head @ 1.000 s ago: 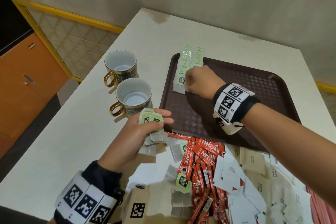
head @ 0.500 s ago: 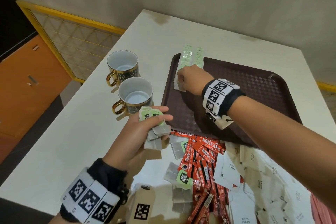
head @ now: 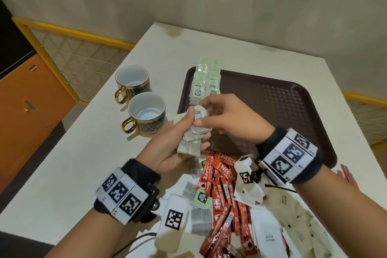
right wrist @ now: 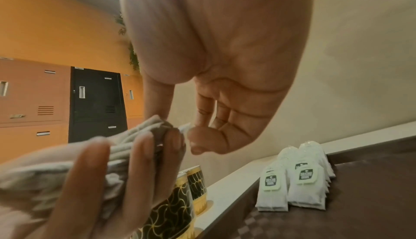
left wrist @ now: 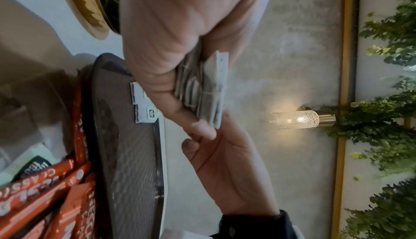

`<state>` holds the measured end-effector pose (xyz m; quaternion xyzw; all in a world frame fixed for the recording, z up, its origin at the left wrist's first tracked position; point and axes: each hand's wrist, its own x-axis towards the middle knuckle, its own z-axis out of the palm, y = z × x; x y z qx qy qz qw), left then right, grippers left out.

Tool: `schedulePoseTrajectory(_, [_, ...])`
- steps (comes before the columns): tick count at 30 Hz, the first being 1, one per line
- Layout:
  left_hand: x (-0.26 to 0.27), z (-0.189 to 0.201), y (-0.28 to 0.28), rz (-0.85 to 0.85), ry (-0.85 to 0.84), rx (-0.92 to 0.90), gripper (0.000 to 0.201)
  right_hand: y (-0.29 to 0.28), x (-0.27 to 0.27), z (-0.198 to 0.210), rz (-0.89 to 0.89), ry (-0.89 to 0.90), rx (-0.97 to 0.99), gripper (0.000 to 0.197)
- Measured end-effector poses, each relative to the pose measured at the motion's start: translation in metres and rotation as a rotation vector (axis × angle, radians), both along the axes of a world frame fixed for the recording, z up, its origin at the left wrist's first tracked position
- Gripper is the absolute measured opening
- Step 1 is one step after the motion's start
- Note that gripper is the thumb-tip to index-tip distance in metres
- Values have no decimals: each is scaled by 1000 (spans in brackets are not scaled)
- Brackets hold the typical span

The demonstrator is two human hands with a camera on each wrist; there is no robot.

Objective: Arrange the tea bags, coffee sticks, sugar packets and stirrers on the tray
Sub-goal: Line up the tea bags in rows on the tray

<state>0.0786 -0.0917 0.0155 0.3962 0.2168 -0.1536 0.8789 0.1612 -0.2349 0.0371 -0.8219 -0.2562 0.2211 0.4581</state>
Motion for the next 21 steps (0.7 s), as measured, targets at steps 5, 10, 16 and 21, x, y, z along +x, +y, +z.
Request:
schedulePoseTrajectory(5, [-5,5,3,-73,1,-194,44,-16,0,0,-126,9,93,14])
schedulePoseTrajectory(10, [-7,0,3,-45,-106,-14,30,-36,-3,18,-230,43,208,3])
schedulePoseTrajectory(16, [-7,-5,3,-15,-129,238,33,-36,-24,19,-76,197,218,13])
schedulePoseTrajectory(21, [-10,-1,0,-104,-200,300,43,-31,-20,7,-142,185,198,14])
